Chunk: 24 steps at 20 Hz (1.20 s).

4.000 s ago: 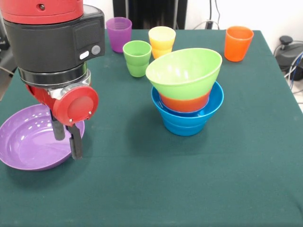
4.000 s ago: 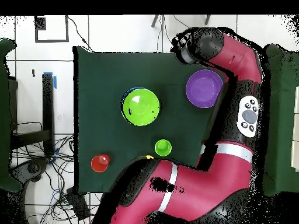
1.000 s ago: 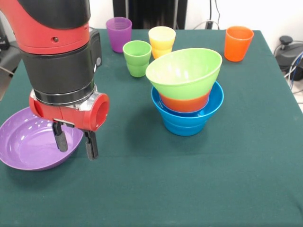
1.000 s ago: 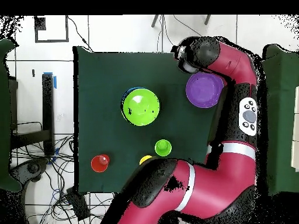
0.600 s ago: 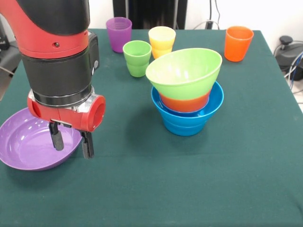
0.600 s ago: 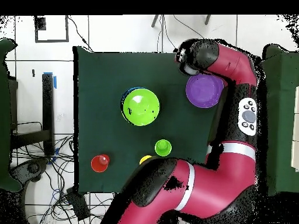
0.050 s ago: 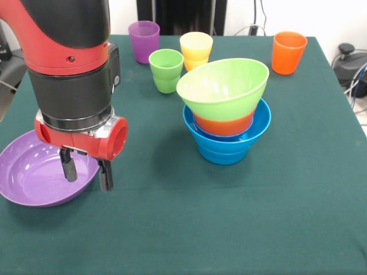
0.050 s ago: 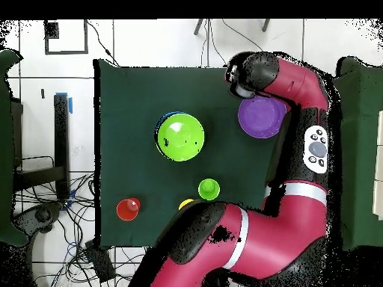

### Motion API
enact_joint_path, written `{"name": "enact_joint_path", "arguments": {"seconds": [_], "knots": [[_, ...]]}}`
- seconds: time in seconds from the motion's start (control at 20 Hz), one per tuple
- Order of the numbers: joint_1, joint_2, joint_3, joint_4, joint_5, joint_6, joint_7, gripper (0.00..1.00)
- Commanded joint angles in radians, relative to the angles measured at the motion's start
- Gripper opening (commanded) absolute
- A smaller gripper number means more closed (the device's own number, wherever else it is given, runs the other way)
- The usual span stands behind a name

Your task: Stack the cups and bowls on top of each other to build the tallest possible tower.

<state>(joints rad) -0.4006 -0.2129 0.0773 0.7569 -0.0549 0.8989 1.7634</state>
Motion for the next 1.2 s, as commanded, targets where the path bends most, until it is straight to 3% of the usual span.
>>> {"name": "enact_joint_path", "arguments": {"seconds": [0.05,1.2], "knots": [[0.018,0.016,0.049,0.104,-0.074,-0.008,-0.122,1.00],[0.024,0.076,-0.009,0.114,-0.076,0.008,-0.032,1.00]]}}
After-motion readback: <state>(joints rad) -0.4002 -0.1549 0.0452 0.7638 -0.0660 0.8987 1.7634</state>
